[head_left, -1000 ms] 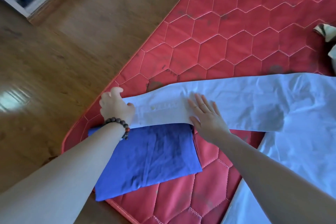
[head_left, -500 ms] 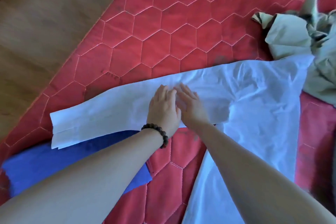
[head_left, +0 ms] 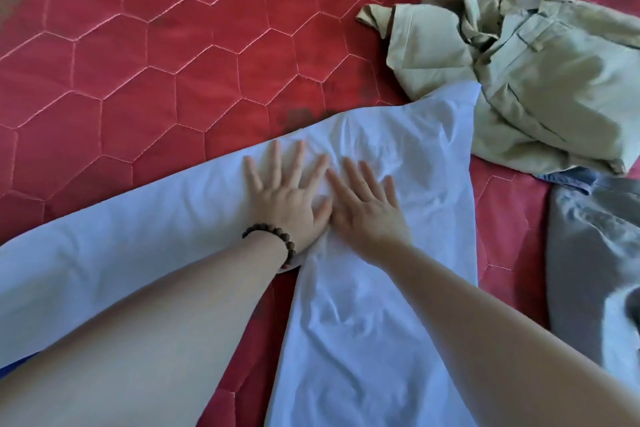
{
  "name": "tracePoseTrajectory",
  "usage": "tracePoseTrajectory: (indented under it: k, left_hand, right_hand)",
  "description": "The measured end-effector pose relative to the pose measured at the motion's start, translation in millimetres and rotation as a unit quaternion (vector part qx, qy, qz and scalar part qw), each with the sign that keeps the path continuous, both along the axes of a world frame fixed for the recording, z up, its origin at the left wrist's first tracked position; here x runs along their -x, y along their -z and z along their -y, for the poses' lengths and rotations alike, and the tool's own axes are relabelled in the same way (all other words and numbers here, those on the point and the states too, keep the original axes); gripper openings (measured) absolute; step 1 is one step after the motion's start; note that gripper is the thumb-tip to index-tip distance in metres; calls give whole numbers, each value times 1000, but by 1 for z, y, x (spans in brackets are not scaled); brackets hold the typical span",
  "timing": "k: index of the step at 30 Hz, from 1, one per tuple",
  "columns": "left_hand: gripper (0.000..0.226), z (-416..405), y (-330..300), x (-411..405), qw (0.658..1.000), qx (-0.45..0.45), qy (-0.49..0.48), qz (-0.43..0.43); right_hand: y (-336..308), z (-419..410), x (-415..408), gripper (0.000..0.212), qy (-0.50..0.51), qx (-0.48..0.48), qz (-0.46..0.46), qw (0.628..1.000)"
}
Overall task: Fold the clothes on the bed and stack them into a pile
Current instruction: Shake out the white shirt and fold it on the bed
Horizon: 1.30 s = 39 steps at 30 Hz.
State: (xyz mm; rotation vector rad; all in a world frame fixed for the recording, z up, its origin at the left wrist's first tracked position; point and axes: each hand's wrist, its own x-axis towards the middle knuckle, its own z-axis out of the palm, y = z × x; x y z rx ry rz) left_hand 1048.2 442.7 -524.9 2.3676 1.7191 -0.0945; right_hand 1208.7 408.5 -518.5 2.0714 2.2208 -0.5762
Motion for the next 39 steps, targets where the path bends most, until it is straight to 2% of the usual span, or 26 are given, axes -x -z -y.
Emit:
tracePoseTrajectory:
  k: [3,7,9,11,14,16,19,25,28,30,32,34,36,39]
  left_hand:
    - [71,-1,4,-1,1000,-14,3,-26]
    - [75,-2,3,-2,1000,-10,6,-27]
    - [75,-1,2,-1,1000,-11,9,-25]
    - [76,-2,2,-1,1000,-8,11,-26]
    - [74,-3,2,-1,1000,-9,9,-22]
    - [74,-3,3,-2,1000,-12,13,-20]
    - [75,-3,3,-2,999,-20,13,-23]
    - [76,-2,2,-1,999,-19,13,-32]
    - [75,-2,2,-2,1000,-16,11,-24]
    - [74,-2,2,-3,1000,-11,9,-16]
    - [72,-3,1,-3,1000,-4,6,-6]
    - [71,-3,3,-1,1000,-6,8,-10]
    - [71,-2,5,-1,1000,-11,5,-14]
    - [71,-2,6,-2,1000,-14,-3,-15]
  right_hand:
    - [8,-12,-33,68,64,-24,64,996]
    - [5,-33,-75,65,154,-25,140,978]
    - [2,-43,-74,64,176,-50,149,972]
    - [-1,-51,-58,63,143,-85,110,980]
    - [4,-53,-20,61,9,-113,37,993]
    - [9,-53,-6,62,-17,-104,36,994]
    - [11,-66,-28,67,6,-86,69,994]
    - [0,-73,-123,69,155,-78,141,975]
    - [-4,-66,-113,68,217,-104,140,960]
    - [-4,-55,-67,64,172,-143,101,969]
    - [-1,-27,-4,55,52,-170,30,984]
    - [2,7,32,51,-4,-142,-36,989]
    - [6,29,17,52,10,-113,-39,993]
    - [7,49,-53,59,95,-73,53,991]
